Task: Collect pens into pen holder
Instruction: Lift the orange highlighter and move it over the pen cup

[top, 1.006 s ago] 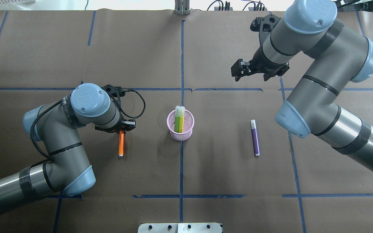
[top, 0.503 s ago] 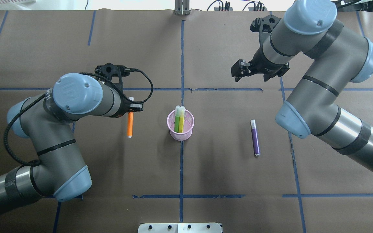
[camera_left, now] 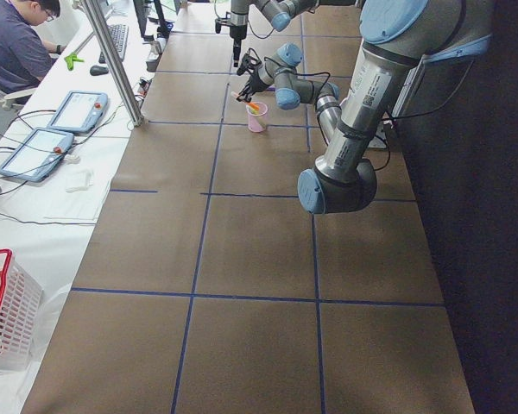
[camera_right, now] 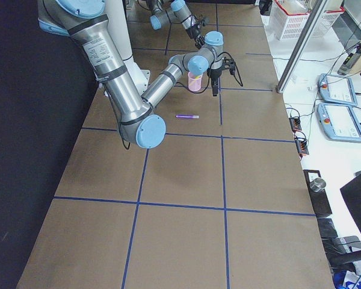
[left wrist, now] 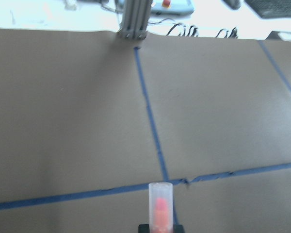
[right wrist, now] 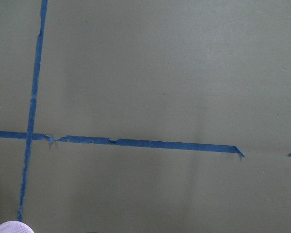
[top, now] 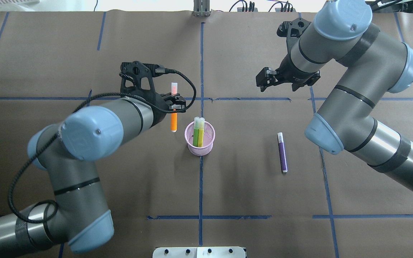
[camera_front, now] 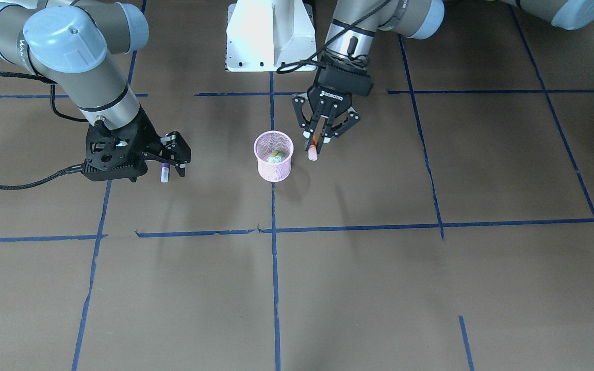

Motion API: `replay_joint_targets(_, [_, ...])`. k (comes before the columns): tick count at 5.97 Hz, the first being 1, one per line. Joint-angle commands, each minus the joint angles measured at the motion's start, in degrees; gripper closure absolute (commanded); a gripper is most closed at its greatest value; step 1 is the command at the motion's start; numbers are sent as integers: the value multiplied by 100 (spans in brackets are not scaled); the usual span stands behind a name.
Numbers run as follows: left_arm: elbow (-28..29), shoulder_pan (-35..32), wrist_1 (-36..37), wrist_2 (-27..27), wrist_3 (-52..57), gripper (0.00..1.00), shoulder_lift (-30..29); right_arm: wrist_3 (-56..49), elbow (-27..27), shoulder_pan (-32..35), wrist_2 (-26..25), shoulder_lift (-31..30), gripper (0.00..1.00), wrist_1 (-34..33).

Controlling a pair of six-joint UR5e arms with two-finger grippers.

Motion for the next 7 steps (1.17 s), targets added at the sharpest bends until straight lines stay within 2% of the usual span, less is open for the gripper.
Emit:
replay_joint_targets(1, [470, 396, -296, 1010, 8, 98, -254, 1, 1, -1, -11, -2, 0, -4])
replay_joint_targets(3, [859, 590, -313, 1302, -10, 98, -361, 1, 1, -1, -11, -2, 0, 4])
replay_joint_targets(4, [974, 660, -331, 1426, -10, 93, -501, 9, 1, -1, -11, -2, 0, 4])
replay_joint_targets(5, [975, 661, -339, 1375, -1, 37, -677, 9, 1, -1, -11, -2, 0, 4])
replay_joint_targets(6, [923, 678, -348, 1366, -1, 0, -670, 9, 1, -1, -2, -2, 0, -4])
replay_joint_targets(7, [775, 679, -305, 1070, 42, 0, -626, 1, 1, -1, -2, -2, 0, 4])
